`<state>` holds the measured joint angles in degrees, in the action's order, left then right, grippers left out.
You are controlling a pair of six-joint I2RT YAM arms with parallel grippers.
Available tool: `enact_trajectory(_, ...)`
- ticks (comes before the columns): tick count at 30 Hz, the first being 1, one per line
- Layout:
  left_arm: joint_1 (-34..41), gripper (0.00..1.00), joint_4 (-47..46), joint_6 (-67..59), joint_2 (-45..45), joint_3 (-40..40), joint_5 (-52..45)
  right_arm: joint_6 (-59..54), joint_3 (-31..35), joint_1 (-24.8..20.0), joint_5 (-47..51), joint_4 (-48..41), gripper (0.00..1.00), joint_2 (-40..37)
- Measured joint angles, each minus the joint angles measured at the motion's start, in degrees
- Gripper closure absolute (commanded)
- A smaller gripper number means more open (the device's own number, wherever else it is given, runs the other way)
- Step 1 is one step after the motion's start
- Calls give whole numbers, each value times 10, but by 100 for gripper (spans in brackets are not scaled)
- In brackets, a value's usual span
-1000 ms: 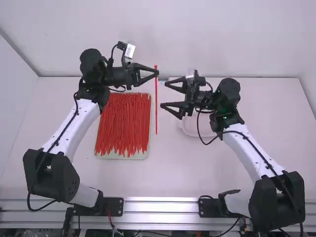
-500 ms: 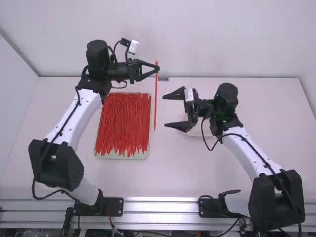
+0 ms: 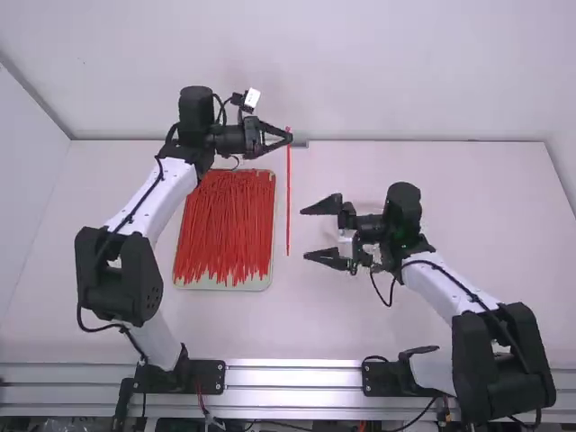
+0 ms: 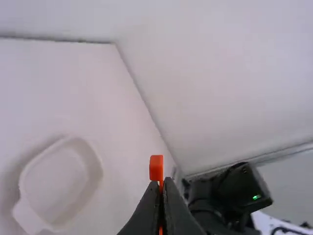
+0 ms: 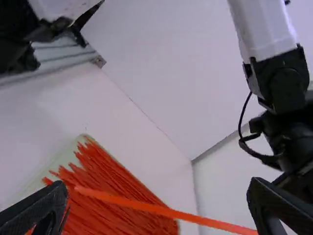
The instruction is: Fasten the cable tie
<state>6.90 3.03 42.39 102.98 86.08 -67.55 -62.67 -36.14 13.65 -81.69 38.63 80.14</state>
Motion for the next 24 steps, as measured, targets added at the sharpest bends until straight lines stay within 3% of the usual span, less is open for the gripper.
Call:
enact_trajectory(8, 2, 98, 19, 103, 0, -30, -4, -80, 9, 0, -1, 38, 2, 0)
enact_trajectory(15, 2, 98, 111, 209, 0, -67, -6, -100, 9, 0, -2, 79, 0, 0)
enact_trajectory(17, 2, 98, 126, 228, 0, -71, -5, -105, 9, 1, -2, 79, 6, 0)
enact_trajectory(21, 3, 98, 169, 271, 0, -86, -8, -112, 9, 10, -2, 88, 29, 0)
enact_trajectory(22, 3, 98, 171, 279, 0, -89, -8, -112, 9, 14, -2, 88, 39, 0)
enact_trajectory(24, 3, 98, 171, 286, 0, -93, -8, -113, 9, 19, -2, 88, 45, 0)
